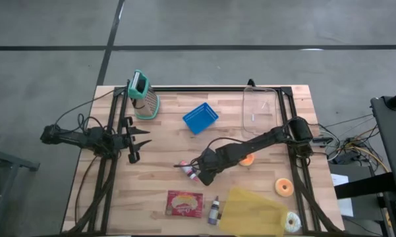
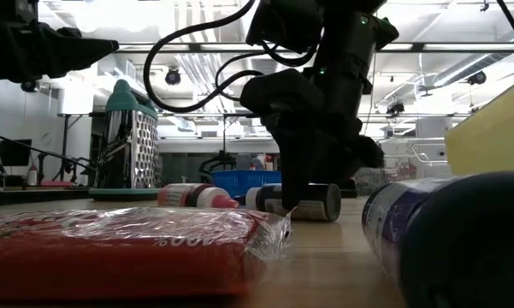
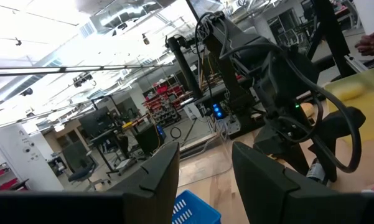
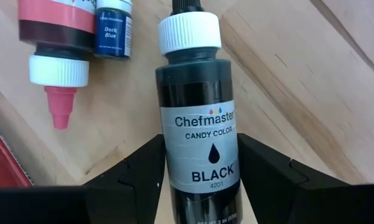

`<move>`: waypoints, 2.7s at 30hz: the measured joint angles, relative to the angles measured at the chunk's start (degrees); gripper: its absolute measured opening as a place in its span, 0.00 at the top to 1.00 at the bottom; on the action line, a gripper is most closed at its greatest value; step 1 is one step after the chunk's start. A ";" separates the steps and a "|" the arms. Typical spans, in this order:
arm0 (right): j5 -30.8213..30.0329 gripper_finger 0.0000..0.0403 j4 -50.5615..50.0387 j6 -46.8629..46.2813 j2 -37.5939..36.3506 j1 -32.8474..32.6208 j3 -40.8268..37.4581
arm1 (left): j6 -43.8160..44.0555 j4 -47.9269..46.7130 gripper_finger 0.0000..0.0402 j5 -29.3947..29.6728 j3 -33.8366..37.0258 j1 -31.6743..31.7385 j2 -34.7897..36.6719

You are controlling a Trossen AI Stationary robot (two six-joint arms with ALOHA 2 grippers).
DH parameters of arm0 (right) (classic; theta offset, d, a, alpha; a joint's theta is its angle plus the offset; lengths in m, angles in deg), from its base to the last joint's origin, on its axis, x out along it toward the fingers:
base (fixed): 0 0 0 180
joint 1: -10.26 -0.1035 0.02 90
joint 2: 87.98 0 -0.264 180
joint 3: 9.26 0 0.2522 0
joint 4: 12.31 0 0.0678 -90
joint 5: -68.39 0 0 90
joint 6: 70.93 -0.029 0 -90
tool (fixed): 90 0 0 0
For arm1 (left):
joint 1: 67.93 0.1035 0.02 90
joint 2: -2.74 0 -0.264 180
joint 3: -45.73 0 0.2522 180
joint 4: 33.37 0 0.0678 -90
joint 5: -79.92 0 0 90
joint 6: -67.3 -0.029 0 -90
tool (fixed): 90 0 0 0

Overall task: Pick & Place Food Item
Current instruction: Put the big black food coloring into the yellow bin

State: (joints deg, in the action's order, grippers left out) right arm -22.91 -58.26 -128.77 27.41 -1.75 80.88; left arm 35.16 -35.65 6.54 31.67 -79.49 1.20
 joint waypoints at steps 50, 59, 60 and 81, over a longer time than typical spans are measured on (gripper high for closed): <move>0.29 0.67 -8.62 9.81 -17.31 -0.13 0.07 | -0.01 -0.01 0.62 -0.02 0.01 0.00 0.02; 5.71 0.67 -11.44 7.40 -26.61 -3.67 0.07 | 0.00 0.00 0.62 0.00 0.00 0.01 0.00; 5.90 0.67 -12.00 6.42 -27.38 -4.32 0.07 | -0.01 0.00 0.62 0.00 0.01 -0.01 -0.02; -1.60 0.67 -15.75 -23.71 -28.98 -26.45 -1.81 | -0.01 0.00 0.62 -0.02 0.01 -0.01 -0.02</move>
State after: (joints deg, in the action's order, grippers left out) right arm -24.52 -74.01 -152.49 -1.57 -28.20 79.07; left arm 35.14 -35.65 6.52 31.67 -79.50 1.17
